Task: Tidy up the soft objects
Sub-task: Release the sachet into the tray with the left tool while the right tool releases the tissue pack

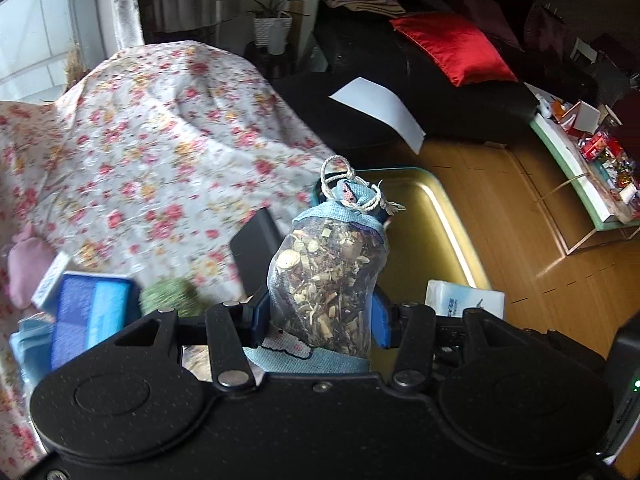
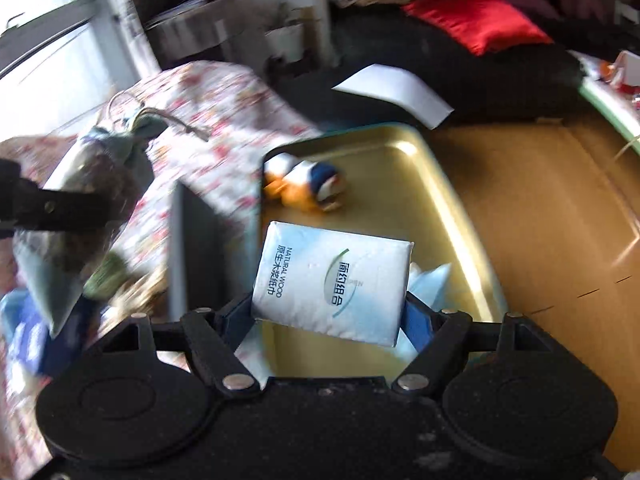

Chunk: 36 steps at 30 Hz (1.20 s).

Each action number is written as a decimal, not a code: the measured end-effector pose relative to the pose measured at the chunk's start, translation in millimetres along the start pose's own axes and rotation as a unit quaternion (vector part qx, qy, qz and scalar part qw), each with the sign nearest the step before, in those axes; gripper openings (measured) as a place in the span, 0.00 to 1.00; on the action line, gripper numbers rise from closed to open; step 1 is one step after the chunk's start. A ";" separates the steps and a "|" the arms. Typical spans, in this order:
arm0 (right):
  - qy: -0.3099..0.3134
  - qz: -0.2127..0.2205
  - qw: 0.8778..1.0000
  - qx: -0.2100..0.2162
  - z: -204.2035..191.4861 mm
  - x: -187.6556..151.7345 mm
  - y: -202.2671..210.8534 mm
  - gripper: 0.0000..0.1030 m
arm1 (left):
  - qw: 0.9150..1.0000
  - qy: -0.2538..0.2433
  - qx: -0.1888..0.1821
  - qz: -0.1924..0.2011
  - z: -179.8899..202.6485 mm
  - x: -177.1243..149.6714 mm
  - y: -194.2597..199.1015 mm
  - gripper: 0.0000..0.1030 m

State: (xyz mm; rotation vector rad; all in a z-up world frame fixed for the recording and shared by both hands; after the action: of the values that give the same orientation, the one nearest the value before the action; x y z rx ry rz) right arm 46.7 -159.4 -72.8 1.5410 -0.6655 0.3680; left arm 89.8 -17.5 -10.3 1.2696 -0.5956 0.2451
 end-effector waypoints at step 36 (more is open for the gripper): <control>-0.021 0.056 0.998 -0.035 47.0 28.9 -37.4 0.90 | 0.997 0.040 0.066 0.004 -27.7 21.9 -35.6 0.63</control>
State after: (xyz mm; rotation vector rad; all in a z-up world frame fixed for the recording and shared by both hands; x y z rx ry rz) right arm 84.4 -211.8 -89.4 1.4528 -0.7912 0.3935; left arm 133.0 -5.1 -32.3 1.3788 -0.5219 0.3460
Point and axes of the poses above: each gripper's, at about its wrist camera, not at the fingertips, and y roughly against the way its jaws point, z to its right, x to its top, the point moved 8 cm from there along -y, roughly the way its jaws point, and after that the axes turned 1 degree about y, right-handed, at the moved point
